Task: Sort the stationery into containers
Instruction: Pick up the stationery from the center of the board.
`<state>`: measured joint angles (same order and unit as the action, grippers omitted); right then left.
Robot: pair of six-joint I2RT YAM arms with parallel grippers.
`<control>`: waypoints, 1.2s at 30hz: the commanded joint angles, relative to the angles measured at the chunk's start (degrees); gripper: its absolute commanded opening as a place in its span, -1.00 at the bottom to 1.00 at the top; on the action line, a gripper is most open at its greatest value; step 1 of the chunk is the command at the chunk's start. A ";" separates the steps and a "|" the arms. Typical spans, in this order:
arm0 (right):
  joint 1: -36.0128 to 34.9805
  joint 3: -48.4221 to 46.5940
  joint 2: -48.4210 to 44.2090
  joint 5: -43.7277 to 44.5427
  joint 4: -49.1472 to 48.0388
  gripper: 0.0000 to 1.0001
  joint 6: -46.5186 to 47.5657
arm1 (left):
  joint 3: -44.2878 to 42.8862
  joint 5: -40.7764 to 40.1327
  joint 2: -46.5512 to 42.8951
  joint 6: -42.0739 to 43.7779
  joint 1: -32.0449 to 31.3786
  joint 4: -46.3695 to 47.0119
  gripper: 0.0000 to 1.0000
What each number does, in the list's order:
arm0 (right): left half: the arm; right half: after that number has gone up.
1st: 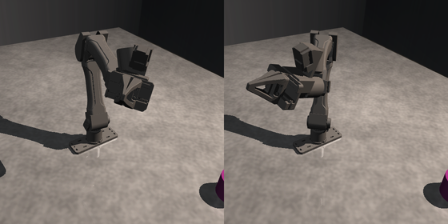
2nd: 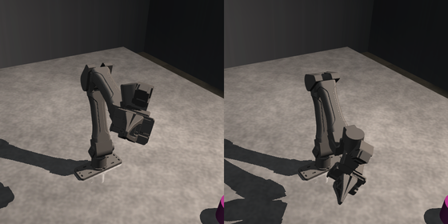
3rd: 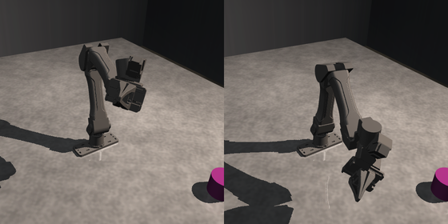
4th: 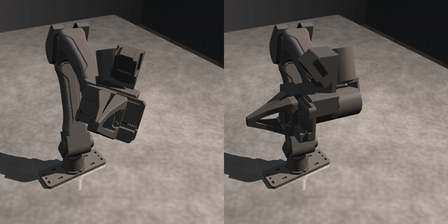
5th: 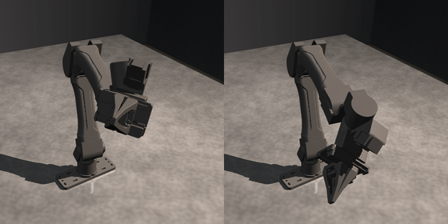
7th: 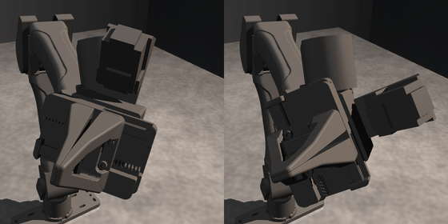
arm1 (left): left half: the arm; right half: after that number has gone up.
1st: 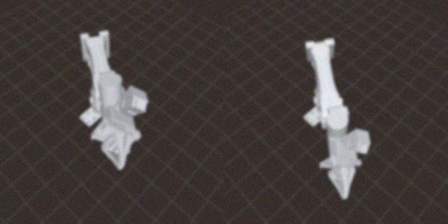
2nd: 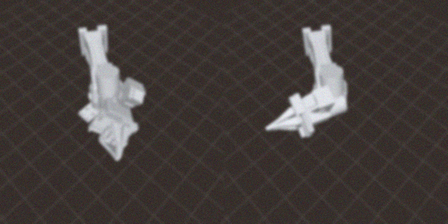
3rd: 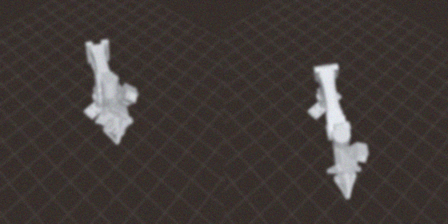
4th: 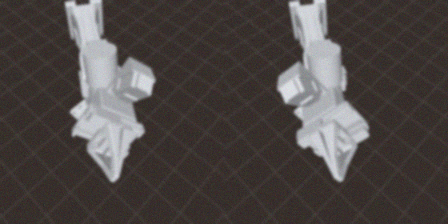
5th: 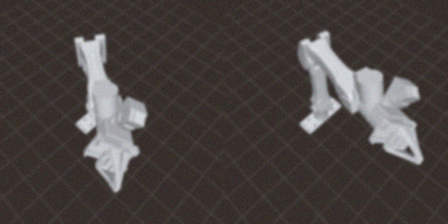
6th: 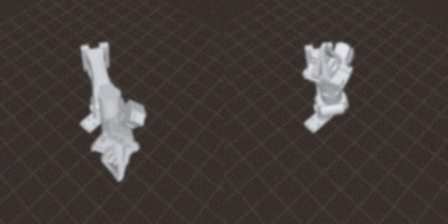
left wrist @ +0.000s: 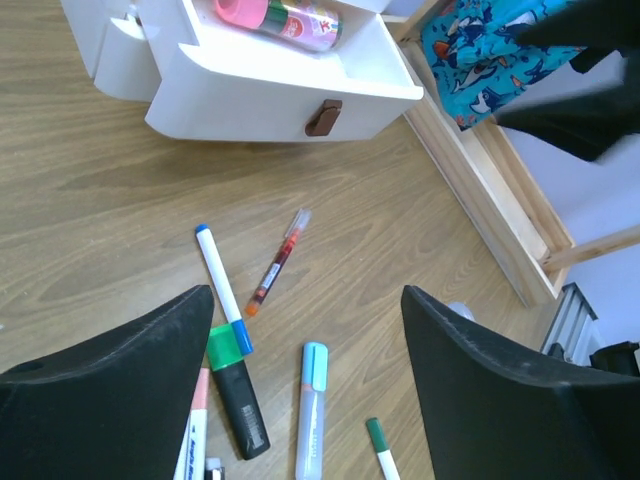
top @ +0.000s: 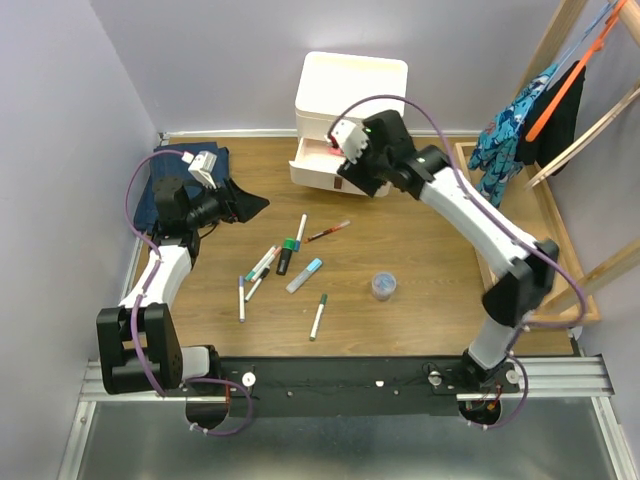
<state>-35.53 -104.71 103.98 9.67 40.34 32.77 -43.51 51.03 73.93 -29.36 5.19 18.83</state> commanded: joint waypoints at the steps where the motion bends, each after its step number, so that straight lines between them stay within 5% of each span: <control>1: -0.15 9.76 -9.67 -20.80 20.01 0.54 1.57 | -2.02 0.12 -0.63 3.95 0.26 -6.78 0.81; 5: 0.02 18.54 -13.10 -26.89 28.73 0.61 9.13 | -3.34 1.26 0.07 5.98 0.26 -10.30 0.91; 12: -0.07 35.07 -19.26 -26.72 18.12 0.65 20.29 | -3.52 2.50 0.95 4.32 0.08 -9.60 0.94; 36: -2.09 41.34 -15.22 -27.95 10.82 0.67 29.72 | -3.25 0.83 1.04 5.55 0.17 -11.89 0.93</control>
<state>-36.99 -63.66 87.74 -17.28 53.01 60.55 -45.43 51.70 74.41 -24.69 5.19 7.33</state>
